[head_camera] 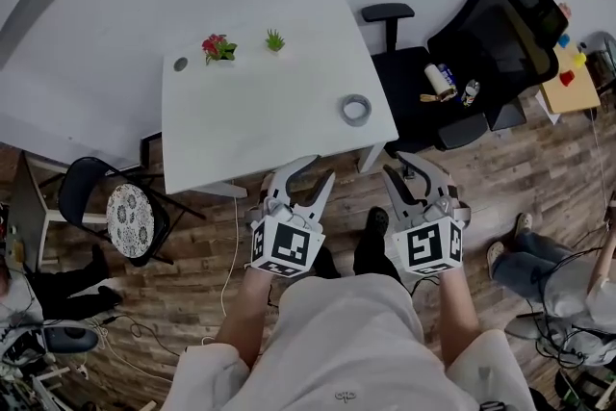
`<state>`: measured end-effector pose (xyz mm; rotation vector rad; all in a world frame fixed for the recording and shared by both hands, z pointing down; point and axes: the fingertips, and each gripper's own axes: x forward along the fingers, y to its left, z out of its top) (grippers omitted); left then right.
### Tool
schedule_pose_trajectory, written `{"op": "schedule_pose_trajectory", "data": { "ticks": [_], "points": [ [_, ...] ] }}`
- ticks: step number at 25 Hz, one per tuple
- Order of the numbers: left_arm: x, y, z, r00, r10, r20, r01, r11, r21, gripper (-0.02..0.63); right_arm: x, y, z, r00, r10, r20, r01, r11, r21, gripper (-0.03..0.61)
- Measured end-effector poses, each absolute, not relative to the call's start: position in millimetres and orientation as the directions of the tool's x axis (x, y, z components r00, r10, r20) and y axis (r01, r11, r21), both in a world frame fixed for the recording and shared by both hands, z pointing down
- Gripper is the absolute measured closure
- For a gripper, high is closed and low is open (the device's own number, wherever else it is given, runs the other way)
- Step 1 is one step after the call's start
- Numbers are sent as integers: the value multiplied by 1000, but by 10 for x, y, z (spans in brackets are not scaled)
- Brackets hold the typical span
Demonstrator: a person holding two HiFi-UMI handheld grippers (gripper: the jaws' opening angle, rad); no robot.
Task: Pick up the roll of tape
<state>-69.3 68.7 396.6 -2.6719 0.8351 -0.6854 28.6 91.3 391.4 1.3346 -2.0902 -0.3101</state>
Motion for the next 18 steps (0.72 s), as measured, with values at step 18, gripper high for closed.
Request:
{"op": "schedule_pose_trajectory", "data": {
  "ticks": [18],
  "points": [
    [189, -37, 3978, 625, -676, 389, -563, -736, -375, 469, 1139, 7, 3815, -431, -828, 359, -657, 560, 505, 453]
  ]
}}
